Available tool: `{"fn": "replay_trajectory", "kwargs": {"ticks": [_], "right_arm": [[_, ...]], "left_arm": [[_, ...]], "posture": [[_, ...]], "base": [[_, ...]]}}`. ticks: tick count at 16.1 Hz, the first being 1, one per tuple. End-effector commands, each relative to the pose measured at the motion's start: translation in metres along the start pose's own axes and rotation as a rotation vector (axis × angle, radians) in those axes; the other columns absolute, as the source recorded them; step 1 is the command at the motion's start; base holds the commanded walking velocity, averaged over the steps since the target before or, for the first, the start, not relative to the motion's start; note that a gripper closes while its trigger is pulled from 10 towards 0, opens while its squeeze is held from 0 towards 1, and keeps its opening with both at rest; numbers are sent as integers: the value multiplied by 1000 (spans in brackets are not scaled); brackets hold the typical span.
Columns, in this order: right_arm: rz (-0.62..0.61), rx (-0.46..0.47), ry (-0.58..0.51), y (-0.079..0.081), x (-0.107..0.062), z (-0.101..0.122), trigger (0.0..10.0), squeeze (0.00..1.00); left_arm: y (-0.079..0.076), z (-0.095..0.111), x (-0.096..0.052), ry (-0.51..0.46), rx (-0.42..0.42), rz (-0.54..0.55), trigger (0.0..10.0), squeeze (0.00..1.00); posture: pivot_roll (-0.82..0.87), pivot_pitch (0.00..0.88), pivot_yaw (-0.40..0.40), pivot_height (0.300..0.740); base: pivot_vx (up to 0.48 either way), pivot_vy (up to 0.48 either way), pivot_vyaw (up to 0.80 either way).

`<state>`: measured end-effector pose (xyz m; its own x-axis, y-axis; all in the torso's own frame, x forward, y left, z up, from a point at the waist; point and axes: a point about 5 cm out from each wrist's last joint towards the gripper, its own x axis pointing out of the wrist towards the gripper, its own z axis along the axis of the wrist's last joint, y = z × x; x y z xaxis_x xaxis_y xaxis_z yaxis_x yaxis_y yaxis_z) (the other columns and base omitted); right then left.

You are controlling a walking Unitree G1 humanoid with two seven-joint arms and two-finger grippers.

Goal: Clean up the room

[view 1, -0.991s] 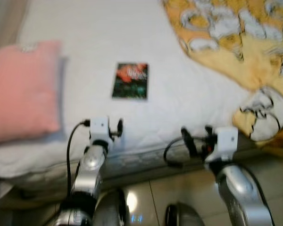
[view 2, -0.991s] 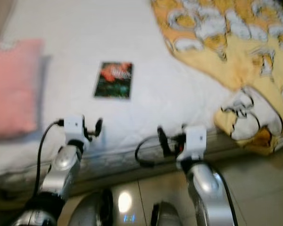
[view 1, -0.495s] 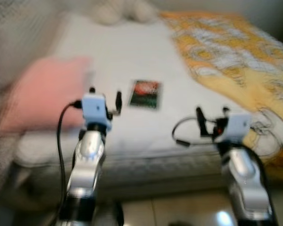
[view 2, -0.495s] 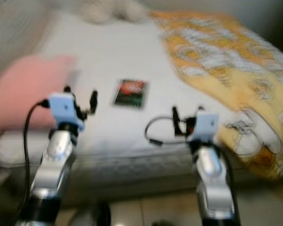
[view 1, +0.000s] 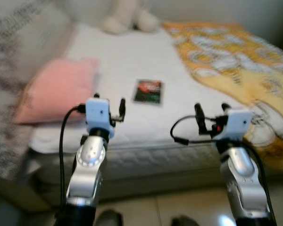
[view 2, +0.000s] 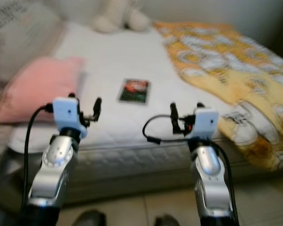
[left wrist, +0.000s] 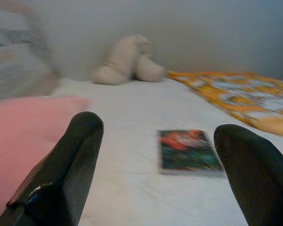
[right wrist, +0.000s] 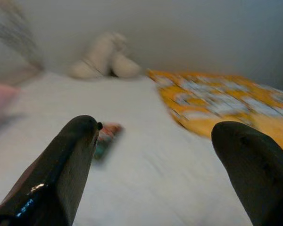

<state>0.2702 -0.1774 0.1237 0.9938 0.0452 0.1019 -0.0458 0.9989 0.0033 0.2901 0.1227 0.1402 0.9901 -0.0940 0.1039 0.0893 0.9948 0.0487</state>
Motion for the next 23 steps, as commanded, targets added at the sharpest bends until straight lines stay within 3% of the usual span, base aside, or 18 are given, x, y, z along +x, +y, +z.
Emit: {"fn": "replay_trajectory", "kwargs": {"ticks": [1, 6, 14, 20, 22, 23], "right_arm": [[-24, 6, 9, -7, -1, -2, 10000, 0], [14, 17, 17, 2, 4, -5, 10000, 0], [21, 17, 30, 1, 5, -7, 10000, 0], [39, 36, 80, 4, -6, -17, 10000, 0], [46, -21, 172, 2, -42, -29, 10000, 0], [64, -46, 193, 1, -53, -31, 10000, 0]], "left_arm": [[0, -4, 0, 25, 18, -13, 10000, 0], [-4, -5, 7, 55, 18, -30, 10000, 0], [-8, -9, 8, 74, -10, -37, 10000, 0], [-10, -16, 6, 105, -41, -29, 10000, 0], [4, -27, -37, 165, -3, -148, 10000, 0], [5, -33, -48, 191, -7, -173, 10000, 0]], "posture": [[21, 0, -18, 700], [21, 0, -15, 700], [13, 0, -16, 700], [13, 0, -27, 700], [-9, 0, -46, 700], [-7, 0, -50, 700]], "base": [[0, 0, 0], [379, 0, 0], [480, 0, 0], [480, 0, 0], [480, 0, 0], [480, 0, 0]]}}
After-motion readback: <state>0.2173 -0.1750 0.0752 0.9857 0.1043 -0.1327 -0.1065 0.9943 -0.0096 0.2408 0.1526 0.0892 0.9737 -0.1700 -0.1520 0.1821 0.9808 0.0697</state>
